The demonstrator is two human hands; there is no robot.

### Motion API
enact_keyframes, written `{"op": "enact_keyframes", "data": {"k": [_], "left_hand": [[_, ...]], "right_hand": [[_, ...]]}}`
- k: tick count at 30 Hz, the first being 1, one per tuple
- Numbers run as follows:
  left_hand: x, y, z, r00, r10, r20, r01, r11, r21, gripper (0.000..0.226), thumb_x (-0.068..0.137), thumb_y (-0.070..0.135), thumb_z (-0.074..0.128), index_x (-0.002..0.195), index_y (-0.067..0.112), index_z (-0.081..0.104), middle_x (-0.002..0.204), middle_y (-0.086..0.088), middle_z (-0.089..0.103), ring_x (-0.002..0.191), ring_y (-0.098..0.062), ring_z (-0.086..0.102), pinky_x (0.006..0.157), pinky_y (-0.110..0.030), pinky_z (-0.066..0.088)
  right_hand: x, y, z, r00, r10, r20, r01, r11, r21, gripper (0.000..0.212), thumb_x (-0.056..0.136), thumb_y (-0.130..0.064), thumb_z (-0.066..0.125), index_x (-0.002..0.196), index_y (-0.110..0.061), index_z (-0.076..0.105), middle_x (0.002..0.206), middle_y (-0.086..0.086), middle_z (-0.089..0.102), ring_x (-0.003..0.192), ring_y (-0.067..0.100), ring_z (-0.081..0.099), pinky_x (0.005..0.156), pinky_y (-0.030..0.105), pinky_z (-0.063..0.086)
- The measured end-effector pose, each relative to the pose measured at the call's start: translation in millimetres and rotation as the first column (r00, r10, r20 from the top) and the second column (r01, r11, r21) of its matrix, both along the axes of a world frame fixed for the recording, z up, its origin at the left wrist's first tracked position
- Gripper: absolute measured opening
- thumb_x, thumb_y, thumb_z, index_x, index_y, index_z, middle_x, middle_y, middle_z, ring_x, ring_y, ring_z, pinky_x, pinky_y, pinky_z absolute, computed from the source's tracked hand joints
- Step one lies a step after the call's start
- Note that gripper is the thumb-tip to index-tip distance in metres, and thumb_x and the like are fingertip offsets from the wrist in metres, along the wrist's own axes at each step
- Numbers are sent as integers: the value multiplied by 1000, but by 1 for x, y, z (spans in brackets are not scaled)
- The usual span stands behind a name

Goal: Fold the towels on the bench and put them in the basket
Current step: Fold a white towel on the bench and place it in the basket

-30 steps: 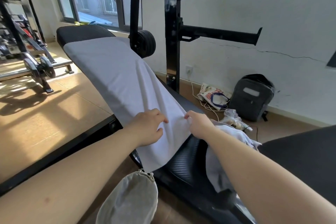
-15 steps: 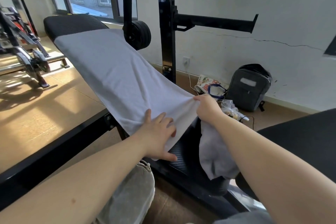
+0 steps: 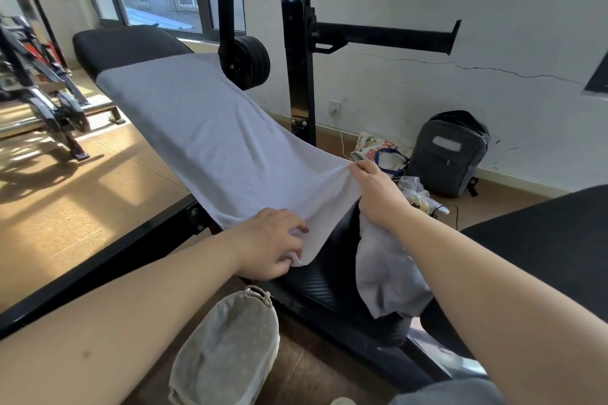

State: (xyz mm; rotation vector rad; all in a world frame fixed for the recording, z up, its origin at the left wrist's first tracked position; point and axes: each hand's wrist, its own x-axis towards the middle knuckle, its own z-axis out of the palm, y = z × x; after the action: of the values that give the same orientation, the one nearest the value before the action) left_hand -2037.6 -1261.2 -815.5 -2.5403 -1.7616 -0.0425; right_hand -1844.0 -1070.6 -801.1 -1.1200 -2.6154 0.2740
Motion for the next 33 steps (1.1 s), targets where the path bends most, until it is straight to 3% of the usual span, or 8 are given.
{"op": "enact_keyframes", "data": {"k": [3, 7, 11, 15, 22, 26, 30, 33], "left_hand": [[-4, 0, -2, 999, 15, 39, -20, 994, 108, 29, 81, 35, 47, 87, 21, 71, 116, 0, 65, 99, -24, 64, 84, -42, 53], [-4, 1, 0, 975, 78, 207, -130, 960, 249, 27, 84, 36, 50, 90, 20, 71, 97, 5, 65, 87, -21, 62, 74, -40, 54], [-3, -2, 9, 867, 210, 452, -324, 926, 192, 26, 91, 42, 48, 90, 24, 66, 90, 9, 62, 84, -13, 59, 74, -34, 51], [-2, -3, 16, 779, 240, 580, -346, 935, 78, 12, 95, 36, 57, 89, 30, 65, 82, 13, 61, 79, -5, 58, 70, -23, 47], [14, -2, 23, 643, 267, 718, -452, 889, 74, 11, 97, 34, 60, 92, 27, 67, 79, 12, 67, 75, -2, 62, 64, -13, 43], [17, -3, 34, 570, 273, 775, -538, 837, 101, 9, 97, 33, 61, 95, 28, 69, 81, 14, 67, 76, -1, 60, 64, -12, 41], [18, -5, 42, 468, 270, 842, -597, 798, 77, 9, 96, 27, 62, 93, 25, 70, 81, 13, 68, 78, -3, 61, 65, -18, 45], [20, -8, 46, 398, 267, 878, -595, 803, 25, 14, 97, 25, 59, 87, 22, 69, 76, 7, 66, 62, -12, 63, 55, -28, 56]], "right_hand": [[2, 4, -4, 1000, 1, -3, -1, 999, 44, 73, 84, 10, 44, 154, -8, 35, 157, 5, 31, 134, 38, 42, 108, 44, 43], [7, 4, -2, 998, -47, -34, 51, 993, 107, 65, 86, 9, 51, 148, -11, 47, 152, 6, 41, 132, 35, 45, 103, 46, 47], [14, 1, 2, 990, -70, -123, 88, 985, 150, 53, 91, 5, 50, 140, -12, 60, 143, 6, 55, 128, 34, 50, 99, 43, 47], [25, 1, 13, 976, -122, -182, 149, 978, 143, 43, 94, -1, 48, 128, -16, 71, 128, 9, 66, 116, 35, 59, 91, 38, 48], [41, 1, 32, 797, -273, -538, 109, 942, -317, 33, 95, -4, 57, 99, -27, 79, 106, 0, 75, 98, 22, 68, 92, 40, 59], [49, -4, 44, 695, -358, -624, 79, 900, -429, 25, 90, -3, 63, 87, -24, 77, 93, 4, 75, 80, 23, 67, 73, 37, 60], [60, 3, 47, 694, -449, -563, 178, 865, -469, 20, 92, -8, 62, 90, -22, 76, 88, 7, 73, 71, 18, 61, 63, 31, 52], [75, 12, 45, 815, -459, -354, 342, 874, -345, 16, 92, -18, 64, 98, -20, 79, 83, 5, 71, 70, 21, 59, 65, 30, 47]]}}
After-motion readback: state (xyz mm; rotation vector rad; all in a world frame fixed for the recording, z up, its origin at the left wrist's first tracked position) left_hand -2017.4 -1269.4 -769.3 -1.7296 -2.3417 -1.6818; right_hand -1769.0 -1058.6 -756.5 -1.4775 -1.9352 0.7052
